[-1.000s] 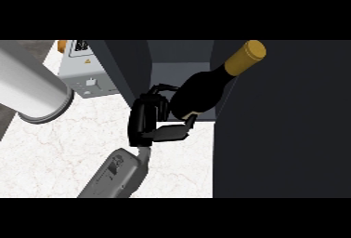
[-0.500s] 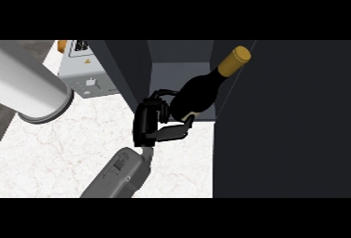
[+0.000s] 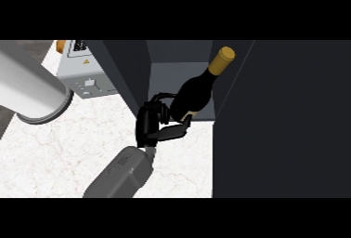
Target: Pick up the wine, place it into the cabinet and close the cabinet
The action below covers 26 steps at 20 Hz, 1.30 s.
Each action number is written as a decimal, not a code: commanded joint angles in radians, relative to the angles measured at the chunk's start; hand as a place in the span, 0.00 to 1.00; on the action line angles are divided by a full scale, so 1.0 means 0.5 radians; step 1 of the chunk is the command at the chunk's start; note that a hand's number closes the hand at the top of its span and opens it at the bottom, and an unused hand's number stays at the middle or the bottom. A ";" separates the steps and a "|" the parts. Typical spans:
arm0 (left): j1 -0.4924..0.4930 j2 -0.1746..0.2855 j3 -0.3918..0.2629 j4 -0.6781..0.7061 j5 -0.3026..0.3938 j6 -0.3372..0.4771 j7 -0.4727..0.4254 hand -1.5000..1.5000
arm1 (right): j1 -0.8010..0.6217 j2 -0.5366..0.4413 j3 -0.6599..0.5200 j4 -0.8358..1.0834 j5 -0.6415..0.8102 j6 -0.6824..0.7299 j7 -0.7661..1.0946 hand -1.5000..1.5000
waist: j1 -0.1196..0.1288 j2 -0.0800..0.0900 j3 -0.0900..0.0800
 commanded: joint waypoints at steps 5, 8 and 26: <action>-0.179 0.000 0.044 0.450 0.334 -0.388 -0.213 1.00 | 0.020 -0.008 -0.083 0.129 -0.031 0.056 -0.127 0.00 | -0.016 0.006 0.000; -0.146 0.000 -0.062 0.422 0.363 -0.292 -0.288 1.00 | 0.156 0.060 0.000 0.067 -0.005 0.095 -0.198 0.00 | -0.008 0.000 0.001; -0.748 0.000 0.025 1.047 0.674 -0.520 -0.252 1.00 | -0.087 -0.048 -0.060 0.111 -0.083 0.035 0.004 0.00 | -0.029 0.010 0.000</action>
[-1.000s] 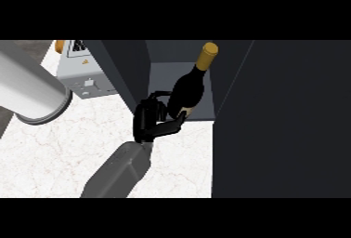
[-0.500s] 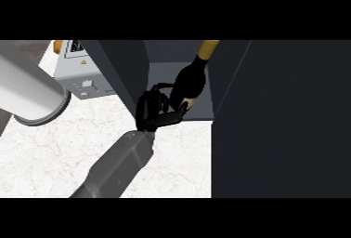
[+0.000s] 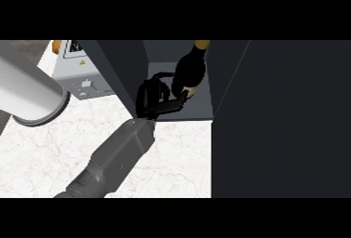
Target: Pick up the wine, place it into the cabinet and close the cabinet
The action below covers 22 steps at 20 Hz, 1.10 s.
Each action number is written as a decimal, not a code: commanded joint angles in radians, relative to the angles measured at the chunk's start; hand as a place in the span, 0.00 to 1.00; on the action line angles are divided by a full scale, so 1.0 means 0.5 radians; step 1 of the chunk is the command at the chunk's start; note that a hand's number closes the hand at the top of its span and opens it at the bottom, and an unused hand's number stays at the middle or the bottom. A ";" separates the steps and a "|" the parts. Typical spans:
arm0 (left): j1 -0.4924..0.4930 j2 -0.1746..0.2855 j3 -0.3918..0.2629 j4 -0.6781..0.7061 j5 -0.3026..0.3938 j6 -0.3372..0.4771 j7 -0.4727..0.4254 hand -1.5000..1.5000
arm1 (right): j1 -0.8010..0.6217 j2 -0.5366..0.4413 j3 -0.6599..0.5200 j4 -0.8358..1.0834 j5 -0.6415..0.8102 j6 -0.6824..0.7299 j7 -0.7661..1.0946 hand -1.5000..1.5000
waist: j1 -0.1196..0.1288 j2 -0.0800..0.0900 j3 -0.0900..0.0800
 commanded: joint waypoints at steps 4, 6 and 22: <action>-0.200 0.000 -0.005 0.089 0.107 0.135 0.096 1.00 | -0.099 -0.011 -0.010 0.051 0.027 -0.026 -0.002 0.00 | -0.021 0.003 -0.001; -0.232 0.000 0.022 0.214 0.079 0.110 0.121 1.00 | -0.093 -0.019 0.008 -0.019 -0.010 -0.021 0.042 0.00 | -0.026 0.005 -0.001; -0.179 0.000 0.215 0.568 0.110 -0.098 -0.326 1.00 | -0.028 -0.001 0.032 -0.036 0.011 -0.013 0.030 0.00 | -0.033 0.019 -0.002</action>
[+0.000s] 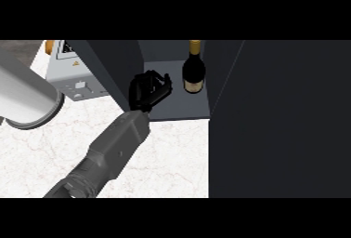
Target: Pick up the wine, place it into the cabinet and close the cabinet
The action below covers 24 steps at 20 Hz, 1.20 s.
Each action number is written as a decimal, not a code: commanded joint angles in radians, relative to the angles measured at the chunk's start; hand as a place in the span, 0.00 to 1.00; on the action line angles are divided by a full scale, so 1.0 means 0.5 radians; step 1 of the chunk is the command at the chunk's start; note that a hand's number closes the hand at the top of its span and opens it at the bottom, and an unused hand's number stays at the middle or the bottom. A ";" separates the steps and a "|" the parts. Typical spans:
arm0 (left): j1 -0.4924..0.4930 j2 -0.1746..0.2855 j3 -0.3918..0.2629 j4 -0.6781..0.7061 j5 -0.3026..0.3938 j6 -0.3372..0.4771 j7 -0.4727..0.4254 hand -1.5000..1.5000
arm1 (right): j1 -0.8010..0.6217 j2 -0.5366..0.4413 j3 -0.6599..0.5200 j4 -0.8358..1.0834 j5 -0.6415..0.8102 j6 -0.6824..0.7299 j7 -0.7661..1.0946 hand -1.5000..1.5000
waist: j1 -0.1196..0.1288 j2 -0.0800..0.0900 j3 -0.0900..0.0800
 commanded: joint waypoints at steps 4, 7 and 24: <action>0.012 0.003 0.078 0.048 -0.022 -0.007 -0.210 0.00 | 0.020 0.005 -0.027 0.028 0.000 0.004 -0.043 0.00 | 0.046 -0.018 0.007; -0.006 0.058 0.067 0.019 -0.054 -0.074 -0.282 0.00 | -0.111 -0.016 -0.019 0.059 0.015 -0.036 0.022 0.00 | 0.061 -0.016 0.006; 0.613 0.264 -0.319 -1.162 -0.315 0.210 0.074 0.00 | 0.086 0.008 0.019 -0.100 0.073 -0.028 0.035 0.00 | 0.169 -0.065 0.010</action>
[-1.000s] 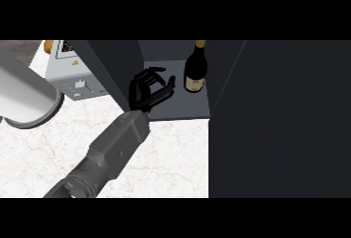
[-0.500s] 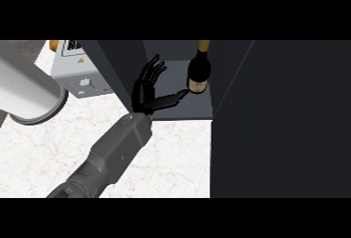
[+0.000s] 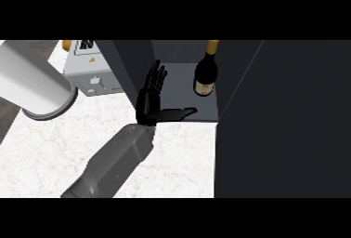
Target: Pick up the wine, place it into the cabinet and close the cabinet
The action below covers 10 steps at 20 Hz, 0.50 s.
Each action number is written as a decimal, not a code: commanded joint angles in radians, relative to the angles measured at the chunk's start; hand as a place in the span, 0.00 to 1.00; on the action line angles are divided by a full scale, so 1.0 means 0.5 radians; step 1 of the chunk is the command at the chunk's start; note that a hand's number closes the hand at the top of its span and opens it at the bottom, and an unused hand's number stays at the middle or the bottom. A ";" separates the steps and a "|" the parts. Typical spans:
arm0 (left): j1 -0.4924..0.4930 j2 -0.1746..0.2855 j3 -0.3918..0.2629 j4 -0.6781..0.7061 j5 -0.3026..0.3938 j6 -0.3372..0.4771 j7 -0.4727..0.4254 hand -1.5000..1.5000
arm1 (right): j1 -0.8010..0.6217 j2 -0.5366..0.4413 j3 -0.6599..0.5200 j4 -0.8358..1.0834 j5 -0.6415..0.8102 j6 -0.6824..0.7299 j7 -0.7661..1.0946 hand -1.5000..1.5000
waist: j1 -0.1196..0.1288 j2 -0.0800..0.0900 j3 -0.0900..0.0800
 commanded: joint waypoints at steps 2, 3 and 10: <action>0.322 0.214 -0.179 -0.639 -0.112 0.142 0.168 0.00 | -0.021 -0.047 -0.052 -0.001 -0.029 0.000 0.049 0.00 | 0.060 -0.031 0.012; 0.458 0.219 -0.249 -0.760 -0.154 0.152 0.155 0.00 | 0.097 0.036 0.040 -0.086 0.054 -0.016 0.001 0.00 | 0.041 -0.027 0.012; 0.828 0.568 -0.377 -1.778 -0.261 0.455 0.485 0.00 | -0.120 0.020 0.051 -0.005 0.040 -0.071 0.070 0.00 | 0.020 -0.008 0.011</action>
